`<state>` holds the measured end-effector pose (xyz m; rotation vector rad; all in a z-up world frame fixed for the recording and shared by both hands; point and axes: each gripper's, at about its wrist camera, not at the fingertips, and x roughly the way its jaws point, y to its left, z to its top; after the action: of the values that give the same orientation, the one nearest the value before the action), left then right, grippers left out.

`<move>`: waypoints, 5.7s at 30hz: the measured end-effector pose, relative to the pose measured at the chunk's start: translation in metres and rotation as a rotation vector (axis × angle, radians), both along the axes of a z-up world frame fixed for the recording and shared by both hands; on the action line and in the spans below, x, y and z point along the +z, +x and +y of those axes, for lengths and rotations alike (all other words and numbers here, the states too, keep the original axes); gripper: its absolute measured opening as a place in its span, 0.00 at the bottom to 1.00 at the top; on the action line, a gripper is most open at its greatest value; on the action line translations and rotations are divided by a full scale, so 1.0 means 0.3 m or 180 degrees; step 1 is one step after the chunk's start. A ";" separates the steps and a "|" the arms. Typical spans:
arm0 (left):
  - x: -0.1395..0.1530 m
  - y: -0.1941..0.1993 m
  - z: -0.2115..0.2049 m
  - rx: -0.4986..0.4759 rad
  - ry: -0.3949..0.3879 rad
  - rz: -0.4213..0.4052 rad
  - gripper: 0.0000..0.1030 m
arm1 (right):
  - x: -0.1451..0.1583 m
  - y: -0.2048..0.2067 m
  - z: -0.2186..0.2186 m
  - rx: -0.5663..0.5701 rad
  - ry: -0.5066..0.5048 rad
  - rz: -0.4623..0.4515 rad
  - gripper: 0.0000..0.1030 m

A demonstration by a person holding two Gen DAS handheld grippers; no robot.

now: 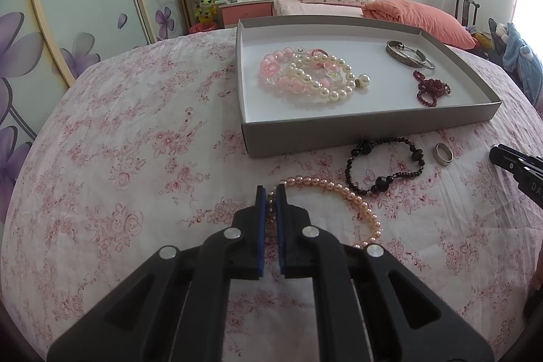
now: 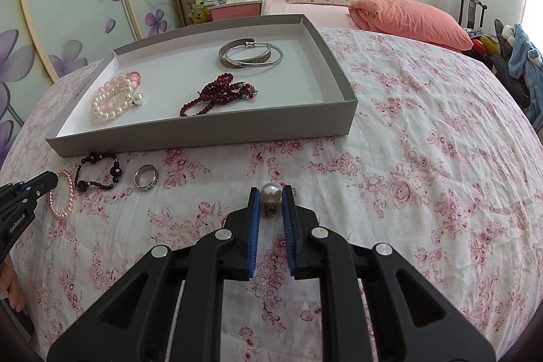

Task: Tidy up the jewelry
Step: 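Lift and carry the pearl earring and peach pearl bracelet over the tray with both tools, then release the pearl earring into the tray while the left tool releases the peach pearl bracelet, then withdraw both open tools from the tray toward the black bracelet and ring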

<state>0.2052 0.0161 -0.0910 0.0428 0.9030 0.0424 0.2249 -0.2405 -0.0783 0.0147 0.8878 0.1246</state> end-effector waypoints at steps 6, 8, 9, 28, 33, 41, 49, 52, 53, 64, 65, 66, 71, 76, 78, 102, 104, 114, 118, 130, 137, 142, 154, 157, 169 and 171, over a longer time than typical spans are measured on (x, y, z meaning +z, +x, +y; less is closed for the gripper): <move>0.010 -0.018 0.005 -0.0059 -0.0185 -0.0065 0.06 | 0.029 -0.022 0.007 0.0045 0.0062 -0.0184 0.14; 0.028 -0.034 0.004 -0.0083 -0.0235 -0.0152 0.06 | 0.045 -0.038 0.014 0.0076 0.0060 -0.0289 0.14; 0.041 -0.044 0.004 -0.0101 -0.0276 -0.0203 0.06 | 0.053 -0.041 0.008 0.0090 0.0079 -0.0314 0.14; 0.293 -0.165 -0.046 -0.0348 -0.0560 -0.0964 0.06 | 0.243 -0.158 0.040 0.0320 0.0185 -0.1187 0.14; 0.349 -0.176 -0.065 -0.0344 -0.0553 -0.1134 0.06 | 0.286 -0.175 0.053 0.0356 0.0168 -0.1398 0.14; 0.404 -0.168 -0.096 -0.0367 -0.0469 -0.1327 0.06 | 0.328 -0.172 0.069 0.0352 0.0155 -0.1600 0.14; 0.426 -0.144 -0.107 -0.0363 -0.0448 -0.1399 0.06 | 0.365 -0.156 0.082 0.0352 0.0164 -0.1721 0.14; 0.428 -0.134 -0.110 -0.0362 -0.0442 -0.1409 0.06 | 0.370 -0.149 0.086 0.0357 0.0169 -0.1742 0.14; 0.428 -0.131 -0.111 -0.0361 -0.0440 -0.1411 0.06 | 0.371 -0.146 0.087 0.0357 0.0170 -0.1747 0.14; 0.420 -0.068 -0.125 -0.0389 -0.0423 -0.1394 0.06 | 0.362 -0.085 0.100 0.0347 0.0158 -0.1725 0.14; 0.420 -0.062 -0.127 -0.0394 -0.0417 -0.1393 0.06 | 0.361 -0.079 0.101 0.0343 0.0159 -0.1724 0.14; 0.419 -0.055 -0.129 -0.0397 -0.0413 -0.1392 0.06 | 0.361 -0.073 0.102 0.0339 0.0160 -0.1724 0.14; 0.410 -0.006 -0.137 -0.0424 -0.0391 -0.1374 0.06 | 0.354 -0.023 0.109 0.0318 0.0162 -0.1715 0.14; 0.382 0.073 -0.138 -0.0400 -0.0341 -0.1310 0.06 | 0.328 0.057 0.118 0.0304 0.0167 -0.1627 0.14; 0.367 0.105 -0.134 -0.0384 -0.0361 -0.1258 0.06 | 0.317 0.082 0.120 0.0295 0.0188 -0.1581 0.14; 0.213 0.325 -0.133 -0.0331 -0.0512 -0.0847 0.08 | 0.176 0.272 0.120 0.0247 0.0361 -0.0932 0.25; 0.200 0.336 -0.129 -0.0311 -0.0524 -0.0802 0.09 | 0.170 0.273 0.113 0.0233 0.0349 -0.0921 0.37; 0.174 0.347 -0.108 -0.0250 -0.0595 -0.0742 0.15 | 0.148 0.280 0.103 0.0210 0.0366 -0.0862 0.38; 0.172 0.345 -0.106 -0.0247 -0.0618 -0.0734 0.16 | 0.149 0.281 0.098 0.0210 0.0363 -0.0867 0.38; 0.167 0.324 -0.078 -0.0224 -0.0710 -0.0722 0.24 | 0.153 0.269 0.095 0.0232 0.0356 -0.0860 0.38; 0.180 0.290 -0.059 -0.0192 -0.0731 -0.0736 0.26 | 0.159 0.226 0.110 0.0281 0.0326 -0.0880 0.38; 0.187 0.284 -0.056 -0.0171 -0.0715 -0.0749 0.32 | 0.161 0.212 0.111 0.0292 0.0326 -0.0880 0.38; 0.197 0.279 -0.042 -0.0137 -0.0727 -0.0760 0.32 | 0.169 0.189 0.120 0.0298 0.0318 -0.0892 0.38; 0.198 0.273 -0.037 -0.0134 -0.0723 -0.0763 0.32 | 0.173 0.174 0.119 0.0318 0.0307 -0.0892 0.38; 0.173 0.085 0.029 -0.0123 -0.0741 -0.0703 0.38 | 0.112 0.036 0.138 0.0548 0.0257 -0.0597 0.38; 0.156 0.051 0.033 -0.0118 -0.0734 -0.0657 0.39 | 0.090 0.016 0.143 0.0580 0.0253 -0.0501 0.38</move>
<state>0.2205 0.0260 -0.0442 -0.1571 0.6958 -0.0907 0.2298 -0.1975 -0.0512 -0.0020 0.7256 0.3268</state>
